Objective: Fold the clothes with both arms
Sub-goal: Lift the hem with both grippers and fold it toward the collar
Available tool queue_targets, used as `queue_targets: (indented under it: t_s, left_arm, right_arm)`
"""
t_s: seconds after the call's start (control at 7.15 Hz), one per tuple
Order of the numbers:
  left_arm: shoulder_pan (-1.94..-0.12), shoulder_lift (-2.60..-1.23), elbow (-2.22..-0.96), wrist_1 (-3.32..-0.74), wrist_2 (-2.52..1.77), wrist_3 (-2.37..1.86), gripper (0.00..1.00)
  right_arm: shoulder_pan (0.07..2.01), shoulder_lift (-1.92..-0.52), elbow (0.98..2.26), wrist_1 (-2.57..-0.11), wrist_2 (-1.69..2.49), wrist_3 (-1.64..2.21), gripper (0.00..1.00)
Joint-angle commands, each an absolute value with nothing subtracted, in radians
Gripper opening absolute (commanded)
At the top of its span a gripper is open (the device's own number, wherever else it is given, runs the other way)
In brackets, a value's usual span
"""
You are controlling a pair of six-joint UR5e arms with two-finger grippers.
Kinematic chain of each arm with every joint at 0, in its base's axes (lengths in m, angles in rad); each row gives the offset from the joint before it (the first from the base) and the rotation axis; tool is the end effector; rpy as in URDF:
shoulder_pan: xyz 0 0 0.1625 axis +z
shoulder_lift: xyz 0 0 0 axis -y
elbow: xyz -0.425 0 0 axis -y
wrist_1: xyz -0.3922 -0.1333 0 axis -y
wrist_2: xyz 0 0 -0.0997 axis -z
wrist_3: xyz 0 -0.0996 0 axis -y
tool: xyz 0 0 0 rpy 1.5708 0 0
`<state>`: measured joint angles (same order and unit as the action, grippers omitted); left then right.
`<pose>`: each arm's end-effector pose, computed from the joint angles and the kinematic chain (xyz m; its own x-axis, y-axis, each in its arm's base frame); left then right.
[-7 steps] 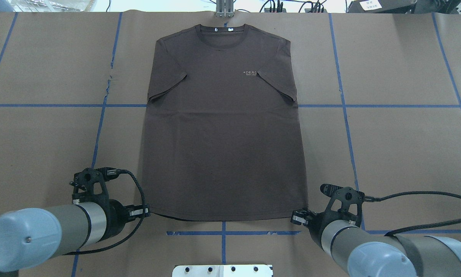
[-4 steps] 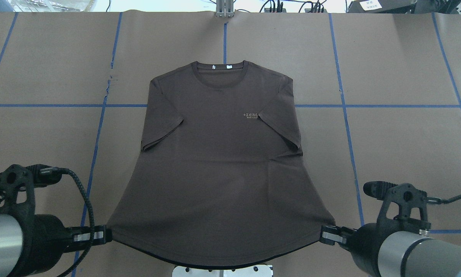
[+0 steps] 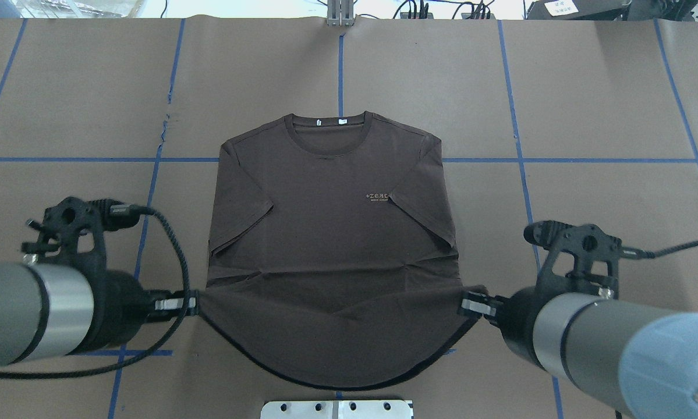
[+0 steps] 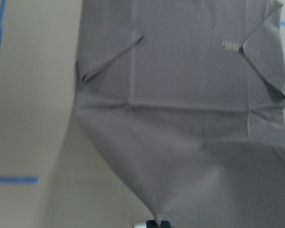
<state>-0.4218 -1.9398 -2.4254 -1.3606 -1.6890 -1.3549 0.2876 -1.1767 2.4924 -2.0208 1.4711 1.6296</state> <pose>0.3365 -0.2842 0.1578 0.5389 -0.0087 -0.8423 0.2045 0.9714 0.1209 -0.3451 -0.2514 0.1637 0.5996 0.2383 0.7640 -0.3908 0.9202 0.0196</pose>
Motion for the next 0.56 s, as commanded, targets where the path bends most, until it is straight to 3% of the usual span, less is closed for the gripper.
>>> queue_targets:
  t_s: [0.0, 0.42]
  left_arm:
    - [-0.617, -2.025, -2.231, -1.373, -1.727, -1.151, 0.00]
    - [-0.731, -2.063, -1.942, -1.591, -1.738, -1.083, 0.00]
  right_arm:
    - [0.519, -1.074, 2.311, -2.011, 1.593, 1.521, 0.00]
    - [0.652, -1.014, 1.930, -1.698, 1.597, 1.480, 0.00]
